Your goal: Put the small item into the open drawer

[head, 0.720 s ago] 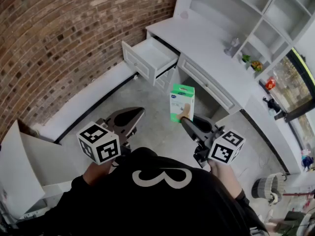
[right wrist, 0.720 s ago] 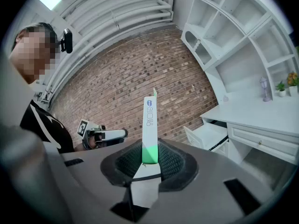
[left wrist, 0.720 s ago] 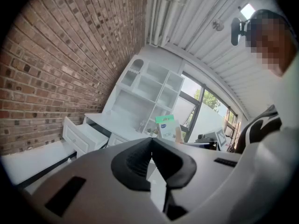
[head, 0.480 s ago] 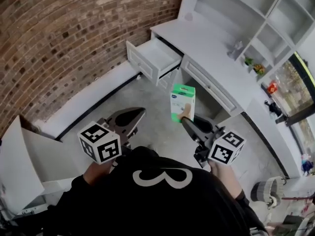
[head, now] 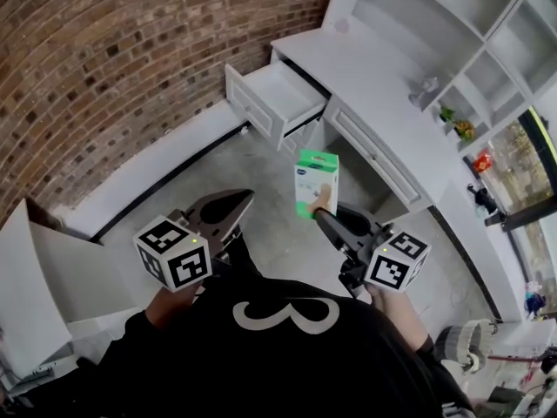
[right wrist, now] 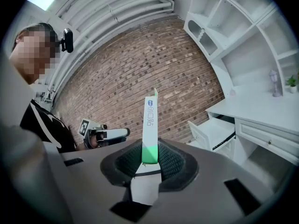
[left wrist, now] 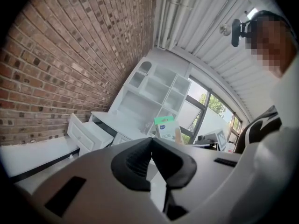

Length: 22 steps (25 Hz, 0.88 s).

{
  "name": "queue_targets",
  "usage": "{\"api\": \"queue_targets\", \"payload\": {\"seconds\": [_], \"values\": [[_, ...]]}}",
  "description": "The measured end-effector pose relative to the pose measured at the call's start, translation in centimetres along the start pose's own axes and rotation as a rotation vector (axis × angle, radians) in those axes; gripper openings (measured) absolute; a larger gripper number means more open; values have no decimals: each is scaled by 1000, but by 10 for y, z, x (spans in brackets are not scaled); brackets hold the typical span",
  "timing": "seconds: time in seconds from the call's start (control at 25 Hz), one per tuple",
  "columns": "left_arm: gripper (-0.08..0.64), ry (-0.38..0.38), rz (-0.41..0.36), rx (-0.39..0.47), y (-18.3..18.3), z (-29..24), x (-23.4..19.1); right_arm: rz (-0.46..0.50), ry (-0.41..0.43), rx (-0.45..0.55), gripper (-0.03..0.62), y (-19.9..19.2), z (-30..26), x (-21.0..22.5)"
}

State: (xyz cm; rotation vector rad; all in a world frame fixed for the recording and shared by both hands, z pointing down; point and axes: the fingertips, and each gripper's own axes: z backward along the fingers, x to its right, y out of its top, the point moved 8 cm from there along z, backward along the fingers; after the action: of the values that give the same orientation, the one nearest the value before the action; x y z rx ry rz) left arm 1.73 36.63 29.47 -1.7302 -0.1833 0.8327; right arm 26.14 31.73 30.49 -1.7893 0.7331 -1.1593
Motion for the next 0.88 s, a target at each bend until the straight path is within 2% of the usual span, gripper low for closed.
{"api": "queue_targets", "payload": {"seconds": [0.44,0.56,0.72,0.88], "values": [[2,-22,16,-57,31,-50,-88,-65,-58,9,94,22,-69,61],[2,-21,28,-72,43,-66,-121,-85,-76,13,94,33,-93,82],[2,-21,4,-104,68,-92,-171,-93,-101,20,94,55,-132,110],[2,-48,11,-127,92,-117,-215,-112,-137,33,94,77,-172,136]]}}
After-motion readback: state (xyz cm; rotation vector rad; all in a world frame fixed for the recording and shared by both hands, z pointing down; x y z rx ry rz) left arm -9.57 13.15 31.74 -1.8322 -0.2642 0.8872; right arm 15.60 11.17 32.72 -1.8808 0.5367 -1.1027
